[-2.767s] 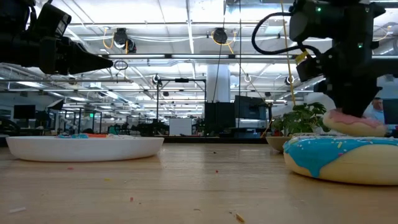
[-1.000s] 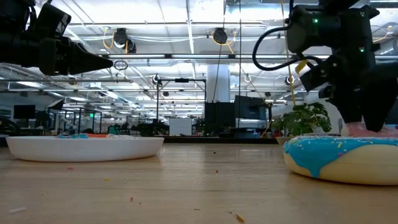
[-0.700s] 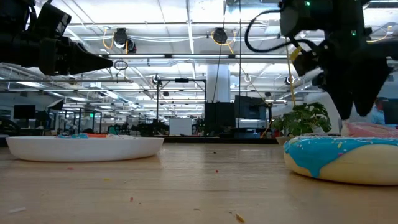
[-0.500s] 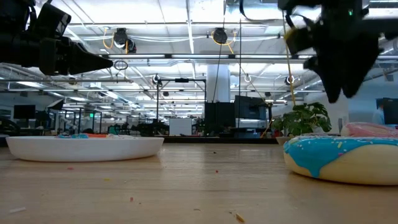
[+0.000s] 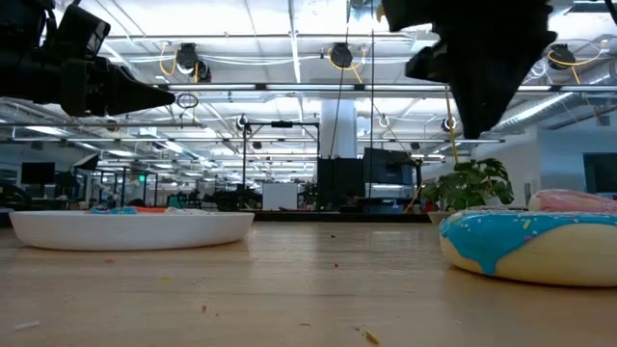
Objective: Pick & Place donuts
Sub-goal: Put the big blue donut on the gray plate
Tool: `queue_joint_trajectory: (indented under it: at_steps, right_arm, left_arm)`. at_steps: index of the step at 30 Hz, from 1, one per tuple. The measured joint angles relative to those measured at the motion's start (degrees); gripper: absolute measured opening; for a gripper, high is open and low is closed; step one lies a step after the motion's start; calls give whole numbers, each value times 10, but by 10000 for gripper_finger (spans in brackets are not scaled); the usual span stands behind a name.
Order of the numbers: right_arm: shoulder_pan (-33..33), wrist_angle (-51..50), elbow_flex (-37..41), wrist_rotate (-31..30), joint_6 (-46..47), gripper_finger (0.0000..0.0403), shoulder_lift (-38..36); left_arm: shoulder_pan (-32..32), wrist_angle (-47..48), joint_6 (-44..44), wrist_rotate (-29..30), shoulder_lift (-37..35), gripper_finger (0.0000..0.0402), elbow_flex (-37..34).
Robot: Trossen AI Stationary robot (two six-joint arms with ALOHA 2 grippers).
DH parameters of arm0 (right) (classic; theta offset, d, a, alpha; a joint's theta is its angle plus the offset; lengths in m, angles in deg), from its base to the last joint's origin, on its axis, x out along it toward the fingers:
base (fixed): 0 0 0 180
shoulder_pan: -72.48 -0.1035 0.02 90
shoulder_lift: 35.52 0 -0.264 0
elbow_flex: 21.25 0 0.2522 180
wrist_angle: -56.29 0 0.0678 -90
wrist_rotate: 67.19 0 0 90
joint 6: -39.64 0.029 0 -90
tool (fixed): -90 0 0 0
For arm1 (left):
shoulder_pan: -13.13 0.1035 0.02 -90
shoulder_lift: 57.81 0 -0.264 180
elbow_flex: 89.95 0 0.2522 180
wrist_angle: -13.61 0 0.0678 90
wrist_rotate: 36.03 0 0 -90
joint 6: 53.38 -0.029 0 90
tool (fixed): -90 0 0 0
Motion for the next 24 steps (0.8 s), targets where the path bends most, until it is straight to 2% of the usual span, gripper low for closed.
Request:
queue_joint_trajectory:
  at_steps: [7,13,18,21,24]
  right_arm:
    - [-16,92,-4,1,-23,3,25]
    - [-14,113,-4,3,22,25,24]
    - [-18,142,-4,59,66,82,24]
    - [-29,170,-4,74,65,139,24]
    - [-42,178,-3,63,55,199,24]
  left_arm:
    - [0,6,-2,0,0,42,0]
    - [0,6,-4,0,0,42,0]
    - [0,5,-4,0,0,42,0]
    - [0,5,-4,0,0,42,0]
    - [0,5,-4,0,0,42,0]
